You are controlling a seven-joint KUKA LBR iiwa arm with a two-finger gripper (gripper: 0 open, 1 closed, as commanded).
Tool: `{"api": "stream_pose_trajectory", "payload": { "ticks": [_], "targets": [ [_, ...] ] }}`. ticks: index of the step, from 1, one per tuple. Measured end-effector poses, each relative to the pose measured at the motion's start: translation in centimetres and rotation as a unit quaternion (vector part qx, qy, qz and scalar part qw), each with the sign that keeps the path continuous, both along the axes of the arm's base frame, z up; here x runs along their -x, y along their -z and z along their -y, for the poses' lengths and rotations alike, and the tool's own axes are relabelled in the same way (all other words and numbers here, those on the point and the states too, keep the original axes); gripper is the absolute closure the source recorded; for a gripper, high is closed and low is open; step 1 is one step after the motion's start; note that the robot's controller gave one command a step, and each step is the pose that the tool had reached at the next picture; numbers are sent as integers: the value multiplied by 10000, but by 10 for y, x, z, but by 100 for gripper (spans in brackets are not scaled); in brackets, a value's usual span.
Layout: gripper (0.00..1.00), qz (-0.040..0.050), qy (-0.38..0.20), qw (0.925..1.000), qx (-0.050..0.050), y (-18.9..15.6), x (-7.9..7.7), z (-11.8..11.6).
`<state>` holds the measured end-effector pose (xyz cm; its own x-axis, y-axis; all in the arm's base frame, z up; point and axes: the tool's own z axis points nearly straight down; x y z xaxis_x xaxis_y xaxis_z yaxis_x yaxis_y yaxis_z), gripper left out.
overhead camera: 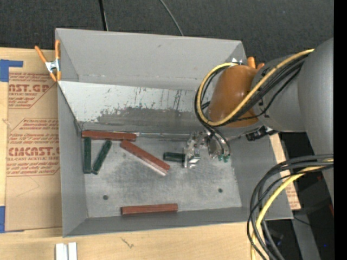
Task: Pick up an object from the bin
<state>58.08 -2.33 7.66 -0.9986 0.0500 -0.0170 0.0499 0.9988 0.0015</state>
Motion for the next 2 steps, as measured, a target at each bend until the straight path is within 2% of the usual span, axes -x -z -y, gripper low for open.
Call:
{"api": "stream_pose_trajectory", "payload": {
  "ticks": [1, 2],
  "targets": [
    [100, 0, 1, 10000, 0, 0, 0, 0],
    [100, -67, 208, 9998, -1, -138, -10, 7]
  ]
}}
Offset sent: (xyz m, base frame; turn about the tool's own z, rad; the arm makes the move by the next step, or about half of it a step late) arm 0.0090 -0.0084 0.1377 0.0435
